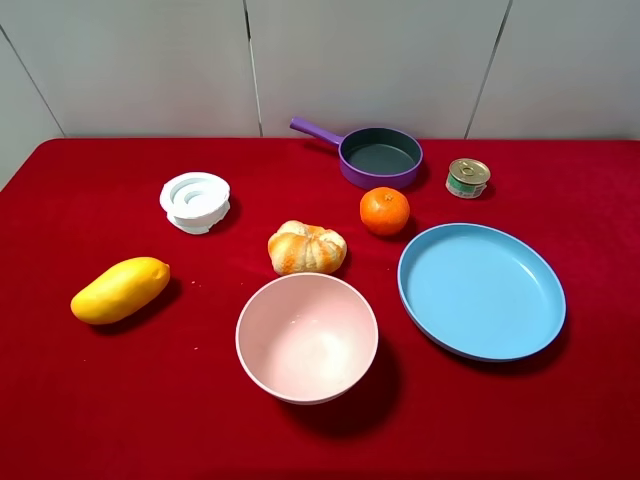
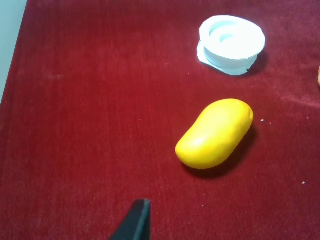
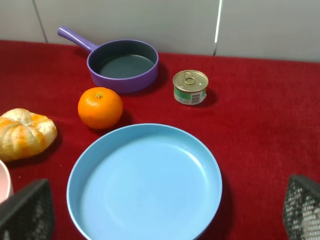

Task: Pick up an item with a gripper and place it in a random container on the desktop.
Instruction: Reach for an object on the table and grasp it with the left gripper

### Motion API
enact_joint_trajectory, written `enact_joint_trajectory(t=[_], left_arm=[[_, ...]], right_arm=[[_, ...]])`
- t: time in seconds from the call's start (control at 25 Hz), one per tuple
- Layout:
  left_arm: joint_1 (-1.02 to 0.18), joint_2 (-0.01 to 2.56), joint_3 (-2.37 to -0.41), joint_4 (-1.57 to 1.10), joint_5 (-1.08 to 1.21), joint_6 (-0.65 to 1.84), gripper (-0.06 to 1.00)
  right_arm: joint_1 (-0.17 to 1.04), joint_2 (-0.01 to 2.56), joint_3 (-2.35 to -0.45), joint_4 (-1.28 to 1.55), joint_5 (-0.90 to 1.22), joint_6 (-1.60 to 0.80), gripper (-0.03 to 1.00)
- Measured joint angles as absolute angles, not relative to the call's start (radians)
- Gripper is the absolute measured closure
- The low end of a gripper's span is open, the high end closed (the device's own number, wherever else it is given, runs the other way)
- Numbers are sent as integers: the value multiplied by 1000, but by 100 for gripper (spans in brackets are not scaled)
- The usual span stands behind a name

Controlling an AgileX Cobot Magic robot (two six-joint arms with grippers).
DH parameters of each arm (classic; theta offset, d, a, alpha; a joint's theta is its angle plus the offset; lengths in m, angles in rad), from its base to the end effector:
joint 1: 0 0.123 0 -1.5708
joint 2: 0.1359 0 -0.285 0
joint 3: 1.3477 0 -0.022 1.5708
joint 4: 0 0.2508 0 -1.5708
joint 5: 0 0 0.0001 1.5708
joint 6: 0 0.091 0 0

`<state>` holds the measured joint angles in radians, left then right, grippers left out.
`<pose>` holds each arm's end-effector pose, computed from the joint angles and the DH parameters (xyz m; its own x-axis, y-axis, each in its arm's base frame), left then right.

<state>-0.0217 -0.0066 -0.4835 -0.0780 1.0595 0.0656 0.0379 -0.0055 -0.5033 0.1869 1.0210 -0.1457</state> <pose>-0.0042 -0.0061 0.2730 -0.4601 0.0373 -0.8871 0.0945 0.9955 -0.0072 -0.0058 0.0142 0.2826 -0.3958 -0.0616 -0.9163 -0.2011 0.9794 0.0210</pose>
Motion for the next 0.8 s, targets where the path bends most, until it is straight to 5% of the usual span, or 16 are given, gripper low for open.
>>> enact_joint_trajectory(t=[0.8], left_arm=[[-22, -7, -483, -78, 1060, 39, -4]], right_arm=[[38, -5, -503, 187, 1021, -146, 27]])
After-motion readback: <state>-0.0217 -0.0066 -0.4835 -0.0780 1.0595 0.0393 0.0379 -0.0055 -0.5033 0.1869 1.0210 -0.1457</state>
